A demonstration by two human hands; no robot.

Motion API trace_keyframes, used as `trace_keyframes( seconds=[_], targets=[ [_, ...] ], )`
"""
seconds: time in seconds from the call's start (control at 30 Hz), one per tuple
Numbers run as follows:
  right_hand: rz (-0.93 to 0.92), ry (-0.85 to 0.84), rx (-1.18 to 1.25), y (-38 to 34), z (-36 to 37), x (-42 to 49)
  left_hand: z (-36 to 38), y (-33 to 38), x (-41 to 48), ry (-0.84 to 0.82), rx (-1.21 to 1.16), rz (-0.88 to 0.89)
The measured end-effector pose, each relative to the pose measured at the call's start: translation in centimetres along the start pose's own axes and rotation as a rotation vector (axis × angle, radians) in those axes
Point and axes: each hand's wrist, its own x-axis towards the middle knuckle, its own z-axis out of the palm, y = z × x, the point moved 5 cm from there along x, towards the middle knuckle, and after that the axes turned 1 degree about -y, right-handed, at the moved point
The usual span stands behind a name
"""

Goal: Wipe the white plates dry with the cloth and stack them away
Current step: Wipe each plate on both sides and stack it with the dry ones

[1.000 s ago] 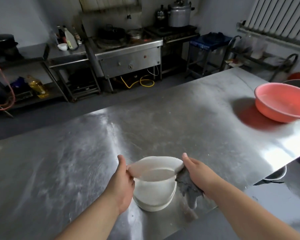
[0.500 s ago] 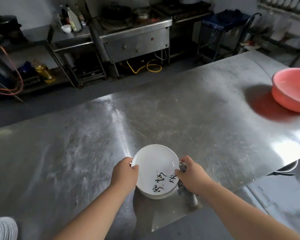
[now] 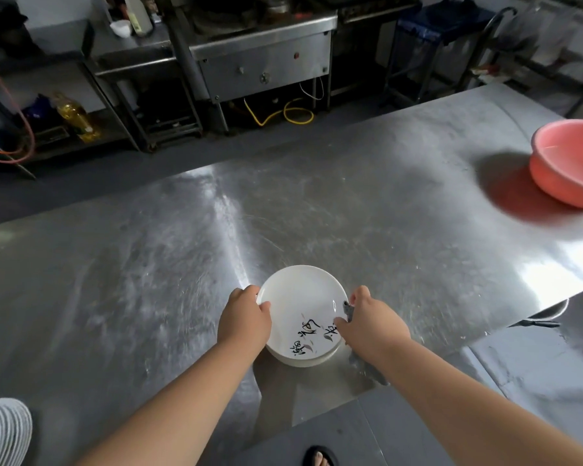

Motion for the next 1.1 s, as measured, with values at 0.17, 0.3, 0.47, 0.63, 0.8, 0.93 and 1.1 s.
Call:
trace_keyframes(
  seconds=[0.17,0.3,0.47,0.63,0.8,0.93,1.1],
  targets=[
    [-0.069,0.071,-0.171,-0.9,-1.3,-1.0,-0.4,-0.8,0.2,-0.035,-0.005,0.032],
    [-0.208,0.046,-0.240,-5.9,-0.8,-1.5,-3.7,-3.8,-1.1,-0.019,-0.024,0.031],
    [-0.482,-0.023,-0.308,-17.2,3.1,-3.1,-10.2,-13.2,-4.1,0.064,-0.012,-0.055],
    [-0.719,-0.070,-0.403,-29.2,9.0,-7.9,-17.9,-26.0,-9.5,0.195,-0.016,-0.265],
    [-0.866,-0.153,-0.451,-39.4,16.3,-13.3,-23.3,-38.8,-15.4,0.300,-0.047,-0.477],
    [-0.882,-0.215,-0.497,-45.5,22.3,-16.4,-25.1,-47.3,-18.6,0.272,-0.056,-0.603],
    [-0.830,-0.260,-0.566,-49.8,28.5,-17.6,-25.3,-53.9,-18.5,0.199,-0.124,-0.641]
  ],
)
